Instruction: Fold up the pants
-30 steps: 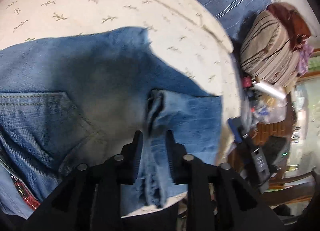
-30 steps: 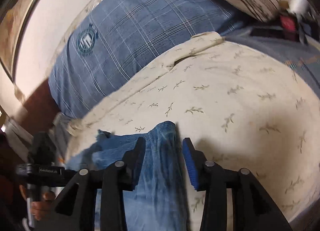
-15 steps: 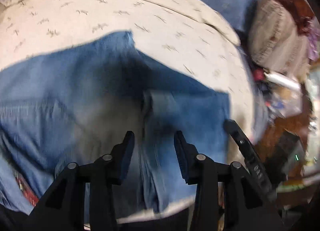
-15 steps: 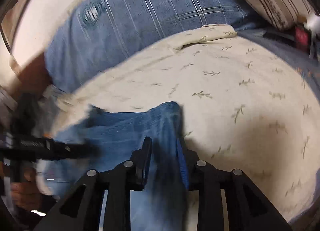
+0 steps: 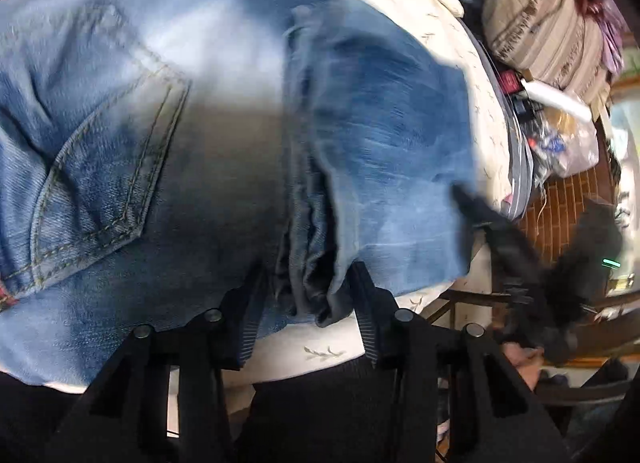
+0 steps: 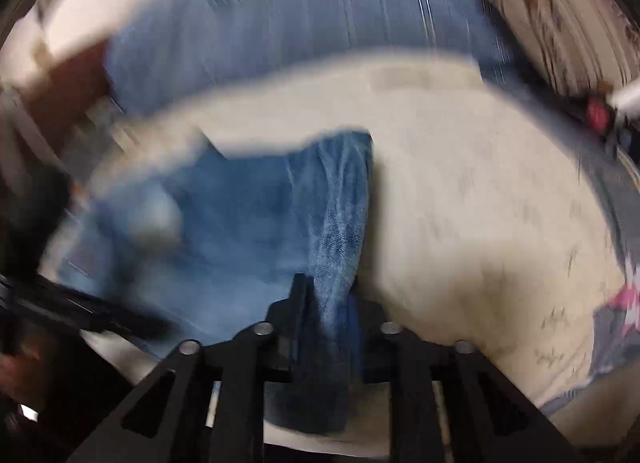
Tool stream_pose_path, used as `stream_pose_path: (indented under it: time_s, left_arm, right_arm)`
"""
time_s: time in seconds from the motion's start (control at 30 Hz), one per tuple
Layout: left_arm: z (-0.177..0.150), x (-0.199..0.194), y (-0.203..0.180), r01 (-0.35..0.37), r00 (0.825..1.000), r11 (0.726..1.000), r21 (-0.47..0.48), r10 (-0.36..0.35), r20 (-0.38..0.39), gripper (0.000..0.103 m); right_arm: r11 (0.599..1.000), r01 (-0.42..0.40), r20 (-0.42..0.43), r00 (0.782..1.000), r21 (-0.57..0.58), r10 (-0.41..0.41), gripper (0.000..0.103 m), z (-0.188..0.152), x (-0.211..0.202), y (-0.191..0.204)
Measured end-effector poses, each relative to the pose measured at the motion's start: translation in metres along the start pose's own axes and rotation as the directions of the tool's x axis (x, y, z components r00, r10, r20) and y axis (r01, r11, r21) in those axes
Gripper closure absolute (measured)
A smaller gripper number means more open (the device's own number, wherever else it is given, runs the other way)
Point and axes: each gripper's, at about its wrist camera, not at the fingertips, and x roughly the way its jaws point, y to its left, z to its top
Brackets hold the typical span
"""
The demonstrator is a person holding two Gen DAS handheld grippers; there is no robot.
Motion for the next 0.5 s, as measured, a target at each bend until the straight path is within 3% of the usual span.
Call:
stream_pose_path:
  time_s: [0.07,0.17,0.23,0.3,0.37,0.4,0.43,0.5]
  left_arm:
    - [-0.003,-0.010,0.000,0.028,1.000,0.999,-0.017,-0.028,-0.003,0.062]
    - [-0.009,-0.027,0.002,0.056,0.998,0.998,-0.007,-0.056,0.030,0.062]
    - [-0.016,-0.031,0.004,0.064,0.997,0.998,-0.001,-0.064,0.036,0.049]
    - [-0.019,-0.023,0.001,0.040,0.998,0.999,0.006,-0.040,0.038,0.045]
    - [-0.022,-0.015,0.004,0.009,1.000,1.000,0.012,-0.009,0.018,0.045]
    - [-0.023,-0.011,0.001,-0.028,0.999,0.999,0.036,0.027,0.031,0.045]
    - [-0.025,-0.009,-0.003,-0.056,0.998,0.996,0.073,0.053,0.046,0.045]
    - [-0.025,-0.008,-0.010,-0.089,0.995,0.989,0.117,0.083,0.053,0.045]
  right_arm:
    - [0.988,-0.095,0.038,0.995,0.122,0.091,0.073,0.000,-0.016,-0.013]
    - [0.943,-0.229,0.128,0.971,0.241,0.203,0.063,-0.008,-0.043,-0.034]
    - [0.925,-0.249,0.121,0.967,0.289,0.222,0.057,-0.020,-0.045,-0.040]
    - [0.929,-0.218,0.053,0.976,0.300,0.212,0.057,-0.033,-0.031,-0.041]
    - [0.946,-0.197,0.006,0.979,0.257,0.202,0.070,-0.041,-0.022,-0.032]
    - [0.963,-0.167,0.013,0.986,0.213,0.168,0.075,-0.041,-0.023,-0.026]
    - [0.985,-0.108,0.014,0.994,0.133,0.107,0.075,-0.041,-0.024,-0.015]
    - [0.995,-0.056,0.000,0.998,0.079,0.056,0.075,-0.038,-0.022,-0.005]
